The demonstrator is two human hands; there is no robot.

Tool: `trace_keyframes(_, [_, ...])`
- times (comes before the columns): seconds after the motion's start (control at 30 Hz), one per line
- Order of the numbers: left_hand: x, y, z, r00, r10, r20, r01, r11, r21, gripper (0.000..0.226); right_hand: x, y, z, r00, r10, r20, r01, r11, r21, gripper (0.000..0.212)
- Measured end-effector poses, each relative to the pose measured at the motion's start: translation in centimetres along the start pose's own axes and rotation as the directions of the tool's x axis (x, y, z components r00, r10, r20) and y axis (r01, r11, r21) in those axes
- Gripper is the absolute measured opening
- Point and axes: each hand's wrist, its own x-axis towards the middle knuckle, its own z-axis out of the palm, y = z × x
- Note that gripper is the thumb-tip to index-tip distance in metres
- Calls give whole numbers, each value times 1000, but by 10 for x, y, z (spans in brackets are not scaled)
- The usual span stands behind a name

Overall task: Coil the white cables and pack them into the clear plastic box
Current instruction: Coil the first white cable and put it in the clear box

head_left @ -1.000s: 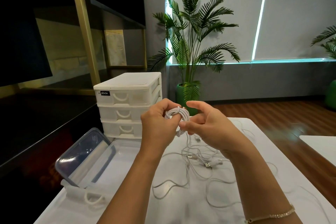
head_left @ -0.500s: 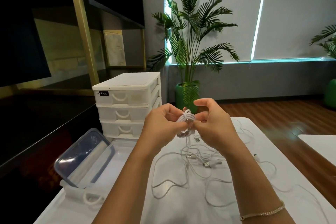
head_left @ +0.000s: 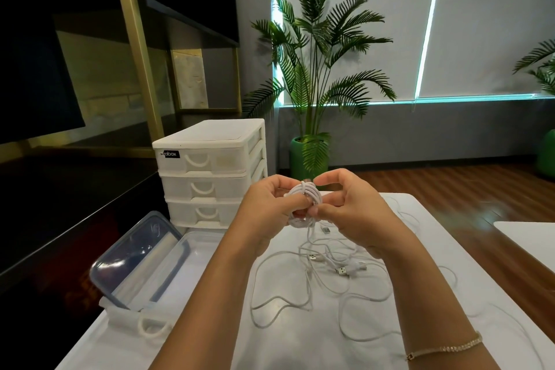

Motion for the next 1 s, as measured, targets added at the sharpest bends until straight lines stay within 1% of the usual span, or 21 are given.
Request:
trace_keyframes(0.17, [1, -5, 3, 998, 58, -18, -56, 995, 86, 15, 0, 2, 0, 1000, -8, 3, 8, 1000, -8, 43])
trace_keyframes(0.27, [2, -5, 2, 997, 71, -29, -68, 994, 80, 19, 1, 2, 1, 1000, -21, -4, 21, 1000, 2, 44])
trace_keyframes(0.4, [3, -5, 2, 995, 64, -78, -65, 998, -11, 33, 0, 0, 1, 999, -37, -38, 38, 999, 12, 40])
trace_keyframes(0.47, [4, -4, 1, 995, 38, -93, -47, 994, -97, 40, 1, -1, 3, 997, -46, -65, 47, 999, 26, 34])
trace_keyframes(0.53, [6, -3, 0, 996, -2, -91, -17, 980, -200, 42, 2, -1, 5, 992, -61, -111, 64, 998, 21, 30])
trace_keyframes(0.6, [7, -2, 0, 995, -38, -93, 11, 963, -271, 41, 2, -1, 6, 983, -92, -161, 86, 995, -45, 23])
trace_keyframes(0.7, [8, -4, 3, 991, -54, -123, 13, 951, -309, 40, 2, -3, 7, 976, -120, -182, 88, 980, -177, 24])
trace_keyframes(0.73, [9, -5, 3, 988, -56, -143, 8, 950, -314, 41, 2, -4, 7, 976, -116, -184, 78, 976, -205, 20])
trace_keyframes(0.8, [10, -5, 1, 982, -59, -181, -4, 945, -328, 46, 2, -6, 8, 979, -103, -174, 65, 975, -212, 6])
trace_keyframes(0.83, [11, -5, 0, 980, -61, -187, -7, 940, -342, 48, 1, -6, 8, 979, -104, -174, 66, 974, -215, 7])
trace_keyframes(0.9, [11, -4, -1, 982, -64, -180, -7, 930, -368, 46, 2, -6, 9, 977, -112, -184, 65, 967, -248, 18])
trace_keyframes(1.0, [10, -4, 2, 986, -71, -153, 3, 915, -404, 45, 1, -7, 10, 952, -159, -262, 79, 953, -292, 18])
